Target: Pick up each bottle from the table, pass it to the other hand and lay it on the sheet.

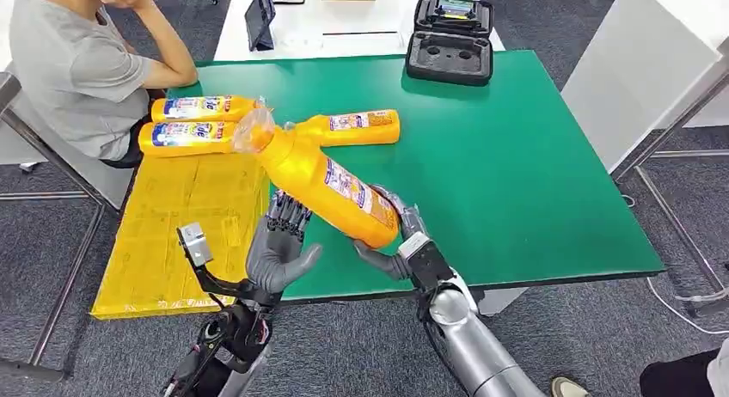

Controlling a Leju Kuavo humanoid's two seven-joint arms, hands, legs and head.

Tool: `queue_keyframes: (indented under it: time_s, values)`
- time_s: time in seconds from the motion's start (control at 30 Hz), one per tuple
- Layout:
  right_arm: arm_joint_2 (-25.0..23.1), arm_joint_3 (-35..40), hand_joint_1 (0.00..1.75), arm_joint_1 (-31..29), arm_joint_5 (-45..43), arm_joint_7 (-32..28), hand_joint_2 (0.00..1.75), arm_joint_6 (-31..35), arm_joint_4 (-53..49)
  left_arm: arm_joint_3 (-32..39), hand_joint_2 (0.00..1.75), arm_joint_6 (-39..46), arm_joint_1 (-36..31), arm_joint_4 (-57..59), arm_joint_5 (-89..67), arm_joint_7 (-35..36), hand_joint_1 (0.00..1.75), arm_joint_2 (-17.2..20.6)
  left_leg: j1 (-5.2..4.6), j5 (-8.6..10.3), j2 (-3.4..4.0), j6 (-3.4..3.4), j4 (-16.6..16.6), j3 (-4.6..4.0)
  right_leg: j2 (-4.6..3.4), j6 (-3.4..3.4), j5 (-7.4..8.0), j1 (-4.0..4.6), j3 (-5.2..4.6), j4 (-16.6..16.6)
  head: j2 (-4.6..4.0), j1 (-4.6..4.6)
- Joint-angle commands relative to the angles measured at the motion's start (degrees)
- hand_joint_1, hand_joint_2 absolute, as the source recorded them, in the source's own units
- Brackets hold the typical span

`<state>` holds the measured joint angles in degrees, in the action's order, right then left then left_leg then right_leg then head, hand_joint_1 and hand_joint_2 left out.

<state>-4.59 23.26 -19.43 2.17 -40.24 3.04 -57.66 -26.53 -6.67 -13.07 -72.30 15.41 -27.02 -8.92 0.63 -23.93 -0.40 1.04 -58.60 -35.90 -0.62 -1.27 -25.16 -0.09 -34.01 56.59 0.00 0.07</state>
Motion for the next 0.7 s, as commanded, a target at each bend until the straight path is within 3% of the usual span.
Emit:
queue_keyframes:
  time_s: [0.03, 0.5, 0.7]
  values:
    - [-1.84, 0.23, 1.75, -3.21, 1.06, 0.24, 1.75, -0.38, 4.96, -3.82, 1.75, -0.32, -1.89, 1.87, -0.24, 0.32, 0.0, 0.92, -0.02, -0.09, 0.05, -0.03, 0.05, 0.29, 0.04, 0.01, -0.09, 0.0, 0.28, -0.03, 0.0, 0.0]
    - [-1.49, 16.3, 1.75, -5.47, 6.6, 0.24, 1.75, 7.63, 9.57, -3.94, 1.75, -0.23, -4.41, 5.21, -0.68, 1.01, 0.0, -0.9, -0.03, -0.11, 0.07, -0.03, 0.08, 0.39, 0.02, 0.02, -0.1, -0.01, 0.35, -0.06, 0.0, 0.0]
    - [-1.12, 17.2, 1.75, -4.99, 5.97, 0.24, 1.75, 7.83, 8.62, -3.48, 1.75, -0.1, -4.42, 5.27, -0.43, 1.33, 0.0, -0.75, 0.0, -0.06, 0.02, -0.02, 0.05, 0.24, 0.05, 0.01, -0.06, 0.01, 0.23, -0.05, 0.0, 0.0]
